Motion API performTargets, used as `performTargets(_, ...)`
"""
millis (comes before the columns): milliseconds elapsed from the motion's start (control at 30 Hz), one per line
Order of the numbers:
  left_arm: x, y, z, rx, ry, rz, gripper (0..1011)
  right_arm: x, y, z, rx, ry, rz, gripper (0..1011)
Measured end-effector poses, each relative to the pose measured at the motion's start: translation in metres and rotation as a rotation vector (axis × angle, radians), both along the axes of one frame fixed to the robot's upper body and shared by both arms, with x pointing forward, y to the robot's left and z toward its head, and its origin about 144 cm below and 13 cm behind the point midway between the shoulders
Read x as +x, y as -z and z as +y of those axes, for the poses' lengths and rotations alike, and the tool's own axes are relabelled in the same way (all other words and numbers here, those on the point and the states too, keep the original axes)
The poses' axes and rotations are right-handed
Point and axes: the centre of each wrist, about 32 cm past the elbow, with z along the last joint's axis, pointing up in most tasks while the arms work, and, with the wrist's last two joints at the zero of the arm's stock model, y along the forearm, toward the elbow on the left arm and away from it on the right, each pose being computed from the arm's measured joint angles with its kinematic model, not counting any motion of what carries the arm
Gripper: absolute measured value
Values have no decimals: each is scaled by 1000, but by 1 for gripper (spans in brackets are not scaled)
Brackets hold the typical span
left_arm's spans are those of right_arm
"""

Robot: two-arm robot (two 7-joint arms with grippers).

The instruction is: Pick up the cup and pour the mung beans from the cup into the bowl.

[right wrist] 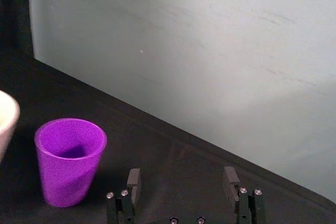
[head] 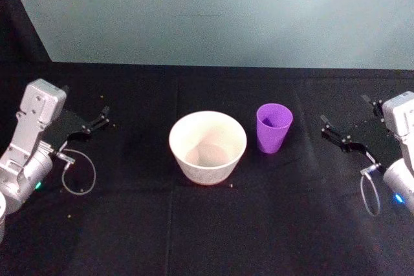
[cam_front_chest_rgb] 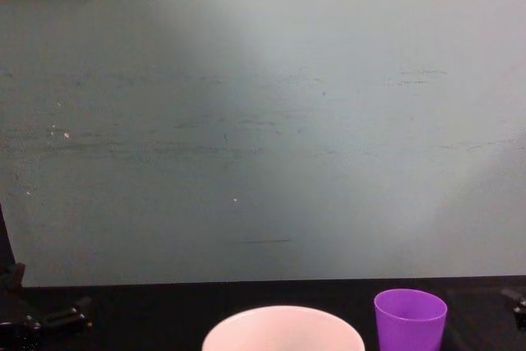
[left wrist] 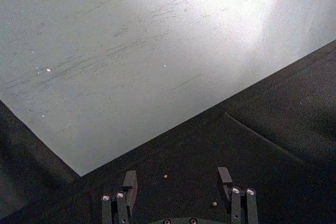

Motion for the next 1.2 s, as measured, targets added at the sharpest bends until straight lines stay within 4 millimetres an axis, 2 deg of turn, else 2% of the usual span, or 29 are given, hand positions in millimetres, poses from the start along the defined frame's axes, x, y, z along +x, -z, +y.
performTargets(300,0,0,0,0,0,0,1000,-42,-1,-11,105,-71,11,1003)
performTargets(467,0,0,0,0,0,0,1000,-52,7,-18,195,-155,73,1003)
performTargets(633,0,0,0,0,0,0,1000,-48,17,-17,258,-237,133,1003)
performTargets(833,0,0,0,0,0,0,1000,-30,22,-3,278,-301,180,1003)
performTargets(1200,0,0,0,0,0,0,1000,-6,28,18,241,-312,166,1003)
